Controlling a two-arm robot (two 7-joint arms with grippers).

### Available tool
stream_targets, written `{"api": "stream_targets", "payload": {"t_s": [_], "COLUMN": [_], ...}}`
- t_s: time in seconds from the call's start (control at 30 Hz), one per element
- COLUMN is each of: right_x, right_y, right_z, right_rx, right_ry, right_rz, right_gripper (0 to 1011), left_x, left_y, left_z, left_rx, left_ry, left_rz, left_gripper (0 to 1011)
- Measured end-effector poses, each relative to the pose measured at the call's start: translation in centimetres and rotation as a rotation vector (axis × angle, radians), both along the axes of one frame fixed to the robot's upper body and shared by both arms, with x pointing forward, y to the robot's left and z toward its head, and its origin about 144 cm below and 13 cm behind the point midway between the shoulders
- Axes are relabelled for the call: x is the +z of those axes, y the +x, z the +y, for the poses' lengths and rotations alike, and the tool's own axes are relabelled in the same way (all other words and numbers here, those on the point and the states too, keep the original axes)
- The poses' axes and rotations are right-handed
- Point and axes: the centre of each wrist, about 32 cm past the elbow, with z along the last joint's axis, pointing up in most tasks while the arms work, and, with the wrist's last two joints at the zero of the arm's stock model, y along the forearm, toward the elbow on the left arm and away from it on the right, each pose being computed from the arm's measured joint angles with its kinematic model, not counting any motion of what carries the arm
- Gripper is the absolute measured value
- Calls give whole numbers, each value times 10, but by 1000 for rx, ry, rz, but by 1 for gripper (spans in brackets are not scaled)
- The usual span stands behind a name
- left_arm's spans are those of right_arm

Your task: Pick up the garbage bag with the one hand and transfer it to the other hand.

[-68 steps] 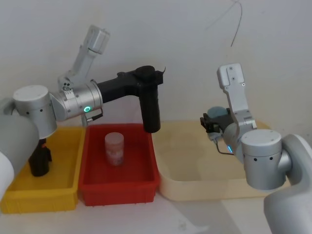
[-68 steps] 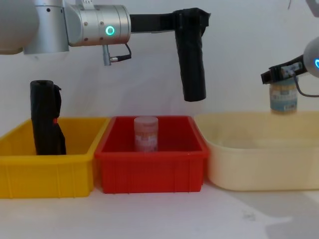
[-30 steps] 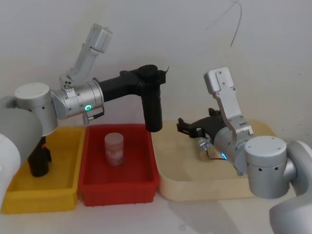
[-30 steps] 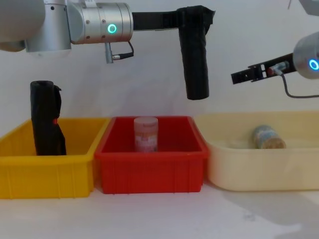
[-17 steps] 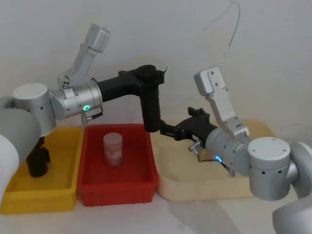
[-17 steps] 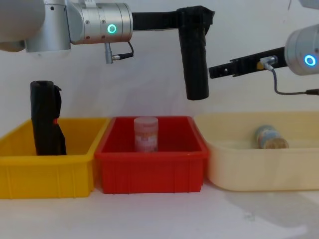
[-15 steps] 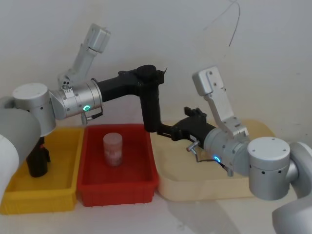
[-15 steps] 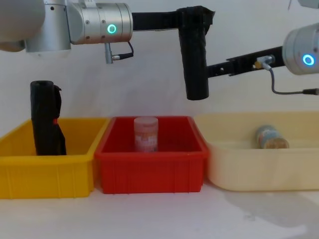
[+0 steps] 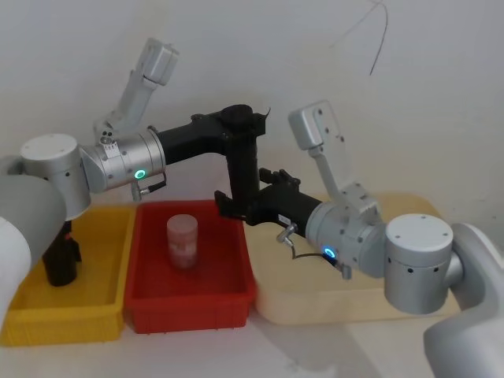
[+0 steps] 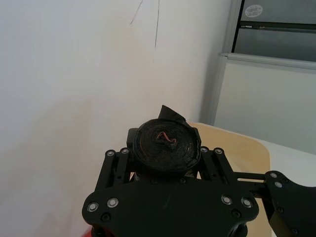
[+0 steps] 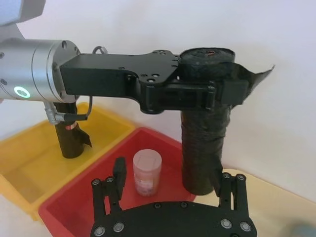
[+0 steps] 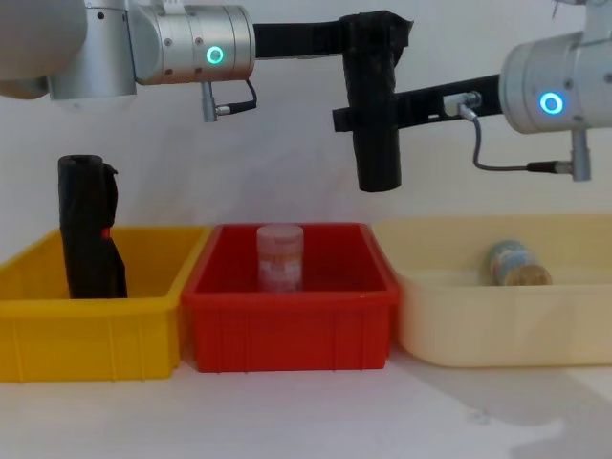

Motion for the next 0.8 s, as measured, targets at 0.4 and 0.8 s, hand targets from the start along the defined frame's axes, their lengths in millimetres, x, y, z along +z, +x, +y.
{"api": "stream_targets", "payload": {"t_s": [0.4,0.8], "right_x": [0,-1], "right_y": [5,10], "right_z": [15,29], "right_rx": [-65,-200], "right_ry": [13,-20], "right_rz": [-1,8], "right_gripper": [1001,1001], "left_x": [0,0], "left_y": [0,0], "left_z": [0,0], "left_rx": [0,1], "left_ry": [0,0], "left_rz": [0,1], "left_gripper": [563,563]}}
